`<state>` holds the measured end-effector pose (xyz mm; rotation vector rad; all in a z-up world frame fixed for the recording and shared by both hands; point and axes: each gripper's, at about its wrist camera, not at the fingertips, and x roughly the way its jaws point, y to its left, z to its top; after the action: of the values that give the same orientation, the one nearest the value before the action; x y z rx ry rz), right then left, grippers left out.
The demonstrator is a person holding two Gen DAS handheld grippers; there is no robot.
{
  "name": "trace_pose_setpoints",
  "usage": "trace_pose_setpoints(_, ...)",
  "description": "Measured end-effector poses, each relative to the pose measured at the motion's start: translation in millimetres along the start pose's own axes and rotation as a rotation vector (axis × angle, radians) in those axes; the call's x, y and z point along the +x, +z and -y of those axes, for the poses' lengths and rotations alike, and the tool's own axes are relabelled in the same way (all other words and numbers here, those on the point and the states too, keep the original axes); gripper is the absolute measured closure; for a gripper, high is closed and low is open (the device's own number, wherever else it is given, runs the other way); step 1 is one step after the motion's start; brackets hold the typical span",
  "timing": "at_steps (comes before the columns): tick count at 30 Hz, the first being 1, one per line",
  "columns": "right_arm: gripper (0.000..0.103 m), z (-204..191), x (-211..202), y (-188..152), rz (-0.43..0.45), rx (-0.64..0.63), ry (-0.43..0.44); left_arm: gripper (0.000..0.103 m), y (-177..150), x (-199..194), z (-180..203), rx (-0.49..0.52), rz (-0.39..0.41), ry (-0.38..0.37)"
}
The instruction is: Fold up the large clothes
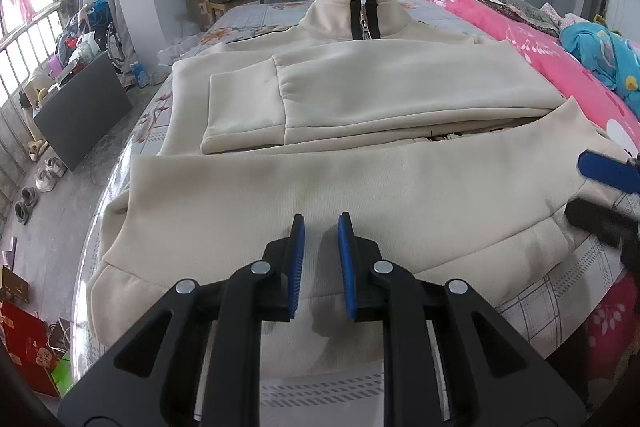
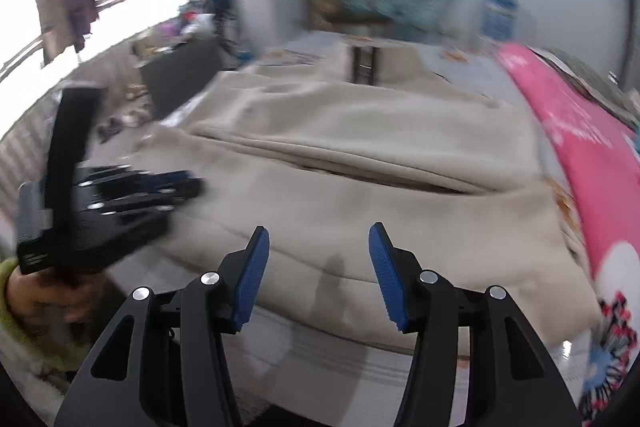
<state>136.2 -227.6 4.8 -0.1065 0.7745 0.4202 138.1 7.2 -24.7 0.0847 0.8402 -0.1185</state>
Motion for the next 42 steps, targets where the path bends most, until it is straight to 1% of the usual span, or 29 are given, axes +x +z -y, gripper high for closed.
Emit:
trace_pose_setpoints(2,0.052,-8.1,12.0,-4.1,-0.044,-0.021,-0.001,0.086,0.0,-0.1,0.1,0.000,0.001,0.001)
trace_pose_setpoints(3,0.051,-9.6,26.5,-10.2,-0.091,-0.031,-0.015,0.086,0.0,-0.1,-0.1,0.000,0.001,0.001)
trace_pose_setpoints(4,0.051,-10.7,31.9,-13.4,-0.098,-0.034,-0.026,0.086,0.1,-0.1,0.0,0.000,0.000,-0.001)
trace_pose_setpoints(5,0.051,-11.7,29.9,-14.3,-0.087,-0.041,-0.034,0.086,0.1,-0.3,-0.3,0.001,0.000,-0.002)
trace_pose_setpoints(7,0.051,-14.5,26.8,-7.8,-0.099,-0.040,-0.053,0.086,0.8,0.3,-1.0,0.002,-0.001,-0.003)
trace_pose_setpoints(8,0.051,-16.0,21.1,-3.8,-0.082,-0.039,-0.050,0.086,0.9,0.4,-1.5,0.002,-0.001,-0.004)
trace_pose_setpoints(11,0.051,-28.3,4.4,1.1,-0.010,-0.062,0.013,0.086,0.9,0.3,-0.7,-0.001,0.004,-0.004)
trace_pose_setpoints(12,0.051,-31.7,3.3,1.5,-0.005,-0.074,0.022,0.086,0.9,0.3,-0.8,0.001,0.003,-0.002)
trace_pose_setpoints(13,0.051,-36.0,8.1,-0.3,-0.019,-0.092,0.017,0.086,0.8,0.2,-1.0,0.001,0.003,-0.003)
trace_pose_setpoints(15,0.051,-41.0,28.2,-9.6,-0.091,-0.113,-0.014,0.086,0.9,0.0,-1.4,-0.001,0.003,-0.005)
trace_pose_setpoints(17,0.049,-39.5,34.1,-15.7,-0.076,-0.093,-0.013,0.086,0.9,0.0,-1.7,-0.002,0.003,-0.007)
trace_pose_setpoints(19,0.049,-40.4,33.2,-12.7,-0.090,-0.098,-0.023,0.084,1.4,-0.7,-2.9,-0.003,0.003,-0.015)
trace_pose_setpoints(20,0.049,-41.3,32.2,-13.0,-0.092,-0.093,-0.023,0.082,1.2,-1.4,-3.7,-0.004,0.004,-0.021)
trace_pose_setpoints(21,0.049,-41.4,30.8,-12.9,-0.096,-0.086,-0.020,0.073,1.4,-3.5,-5.6,-0.010,0.006,-0.033)
trace_pose_setpoints(22,0.049,-40.5,27.7,-11.9,-0.094,-0.079,-0.018,0.068,1.0,-6.9,-7.5,-0.015,0.015,-0.044)
trace_pose_setpoints(23,0.048,-39.1,22.0,-10.7,-0.085,-0.068,-0.018,0.066,0.7,-14.8,-10.0,-0.021,0.043,-0.065)
trace_pose_setpoints(24,0.048,-38.1,16.9,-10.4,-0.073,-0.060,-0.026,0.061,0.0,-20.6,-10.8,-0.021,0.066,-0.080)
trace_pose_setpoints(25,0.046,-35.6,9.9,-9.4,-0.053,-0.049,-0.038,0.051,-0.5,-27.3,-11.2,-0.019,0.089,-0.098)
trace_pose_setpoints(26,0.042,-32.3,5.8,-9.4,-0.039,-0.039,-0.047,0.045,-1.1,-30.9,-10.9,-0.015,0.101,-0.114)
trace_pose_setpoints(27,0.040,-27.3,-0.7,-9.3,-0.017,-0.017,-0.063,0.034,-2.2,-33.6,-8.9,-0.004,0.105,-0.141)
trace_pose_setpoints(28,0.037,-22.2,-5.0,-10.1,-0.002,0.006,-0.080,0.032,-3.5,-32.4,-5.6,0.011,0.091,-0.153)
trace_pose_setpoints(30,0.033,-12.8,-4.9,-13.2,0.002,0.039,-0.104,0.028,-8.2,-22.6,3.2,0.048,0.045,-0.149)
trace_pose_setpoints(32,0.030,-5.6,4.3,-19.7,-0.033,0.062,-0.138,0.023,-14.2,-7.8,9.5,0.076,-0.011,-0.119)
trace_pose_setpoints(33,0.029,-3.7,12.9,-25.7,-0.064,0.064,-0.157,0.019,-17.3,-8.3,12.6,0.092,0.018,-0.097)
trace_pose_setpoints(34,0.028,-2.7,19.6,-29.1,-0.070,0.066,-0.165,0.016,-18.4,-7.4,14.0,0.099,0.021,-0.080)
trace_pose_setpoints(35,0.028,-3.4,18.3,-31.5,-0.048,0.063,-0.171,0.015,-17.9,-5.9,14.3,0.093,0.020,-0.078)
trace_pose_setpoints(38,0.028,-0.7,13.0,-28.4,-0.045,0.079,-0.176,0.012,-17.7,-4.2,12.1,0.086,0.009,-0.080)
trace_pose_setpoints(40,0.027,5.0,2.6,-24.7,0.000,0.105,-0.196,0.010,-18.9,-4.4,12.1,0.089,0.013,-0.074)
trace_pose_setpoints(42,0.022,13.4,-7.9,-23.2,0.051,0.132,-0.223,0.009,-20.0,-5.2,11.2,0.091,0.019,-0.065)
